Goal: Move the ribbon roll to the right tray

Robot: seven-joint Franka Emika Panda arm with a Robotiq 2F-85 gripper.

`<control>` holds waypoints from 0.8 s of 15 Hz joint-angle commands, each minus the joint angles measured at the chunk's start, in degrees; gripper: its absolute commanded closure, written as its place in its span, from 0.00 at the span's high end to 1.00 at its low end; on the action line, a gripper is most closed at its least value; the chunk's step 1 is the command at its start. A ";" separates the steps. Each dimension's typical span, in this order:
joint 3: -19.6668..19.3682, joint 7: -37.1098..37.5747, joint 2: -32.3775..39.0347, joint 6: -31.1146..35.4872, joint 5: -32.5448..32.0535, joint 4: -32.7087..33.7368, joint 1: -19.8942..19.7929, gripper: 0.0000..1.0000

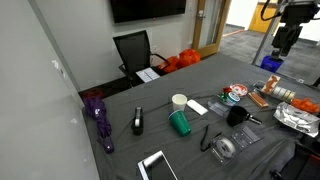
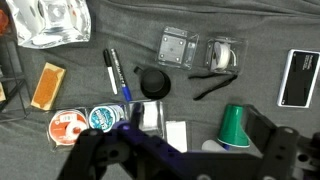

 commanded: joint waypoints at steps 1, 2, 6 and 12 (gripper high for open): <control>0.61 -2.66 0.80 4.95 3.02 -4.33 0.53 1.00; 0.91 -2.98 1.01 6.85 3.90 -5.84 0.80 1.00; 2.83 -1.85 3.09 12.73 6.06 -10.80 2.00 1.00; 7.12 1.31 6.24 20.58 5.64 -16.35 4.68 1.00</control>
